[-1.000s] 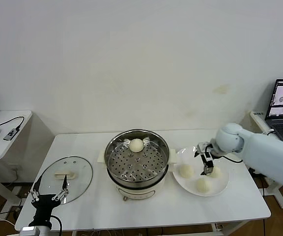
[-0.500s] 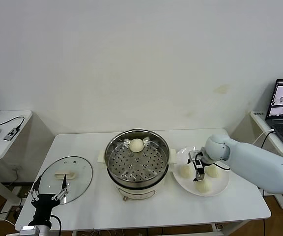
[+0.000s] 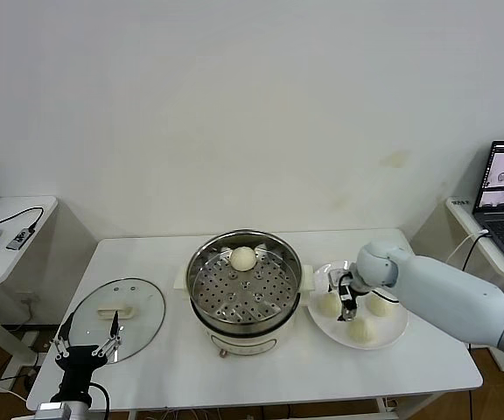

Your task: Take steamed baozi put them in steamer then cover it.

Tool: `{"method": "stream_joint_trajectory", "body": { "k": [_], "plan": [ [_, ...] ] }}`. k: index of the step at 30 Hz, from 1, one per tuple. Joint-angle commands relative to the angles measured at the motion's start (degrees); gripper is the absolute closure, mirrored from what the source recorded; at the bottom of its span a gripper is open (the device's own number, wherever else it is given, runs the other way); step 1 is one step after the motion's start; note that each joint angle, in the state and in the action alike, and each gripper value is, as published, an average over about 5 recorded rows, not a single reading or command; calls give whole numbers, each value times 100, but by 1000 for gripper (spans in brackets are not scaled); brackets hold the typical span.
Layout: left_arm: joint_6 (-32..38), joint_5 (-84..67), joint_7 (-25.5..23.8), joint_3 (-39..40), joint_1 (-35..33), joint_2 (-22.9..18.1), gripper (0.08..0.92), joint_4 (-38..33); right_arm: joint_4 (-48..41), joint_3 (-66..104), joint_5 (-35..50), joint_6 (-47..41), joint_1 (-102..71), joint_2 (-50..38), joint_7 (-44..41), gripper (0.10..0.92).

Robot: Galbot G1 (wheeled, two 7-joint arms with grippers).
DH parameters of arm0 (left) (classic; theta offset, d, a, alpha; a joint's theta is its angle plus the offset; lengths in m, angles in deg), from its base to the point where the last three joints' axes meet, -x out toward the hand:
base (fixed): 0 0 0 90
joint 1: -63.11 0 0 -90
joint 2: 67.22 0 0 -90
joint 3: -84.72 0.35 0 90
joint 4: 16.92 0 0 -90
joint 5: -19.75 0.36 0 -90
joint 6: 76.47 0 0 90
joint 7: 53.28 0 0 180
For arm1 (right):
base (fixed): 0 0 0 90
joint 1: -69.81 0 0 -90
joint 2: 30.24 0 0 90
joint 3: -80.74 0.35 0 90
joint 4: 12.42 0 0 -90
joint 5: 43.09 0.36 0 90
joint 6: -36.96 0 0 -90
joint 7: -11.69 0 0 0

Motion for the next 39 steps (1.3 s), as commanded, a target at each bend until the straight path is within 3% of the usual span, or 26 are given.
{"method": "stream_joint_trajectory", "body": {
  "k": [1, 8, 16, 27, 39],
  "plan": [
    [-1, 1, 1, -5, 0, -5, 177, 1, -148, 50, -76, 26, -58, 100, 11, 261],
    [-1, -1, -3, -19, -4, -6, 177, -3, -124, 60, -68, 30, -38, 91, -107, 294],
    [3, -1, -8, -19, -6, -6, 177, 21, -46, 58, -25, 68, 65, 3, -270, 447],
    [-5, -19, -10, -36, -8, 22, 177, -67, 317, -200, 242, 101, 903, -320, -582, 454],
    [-68, -73, -5, 11, -69, 127, 177, -86, 867, -1603, 1980, -385, 3755, -399, -659, 448]
  ]
}}
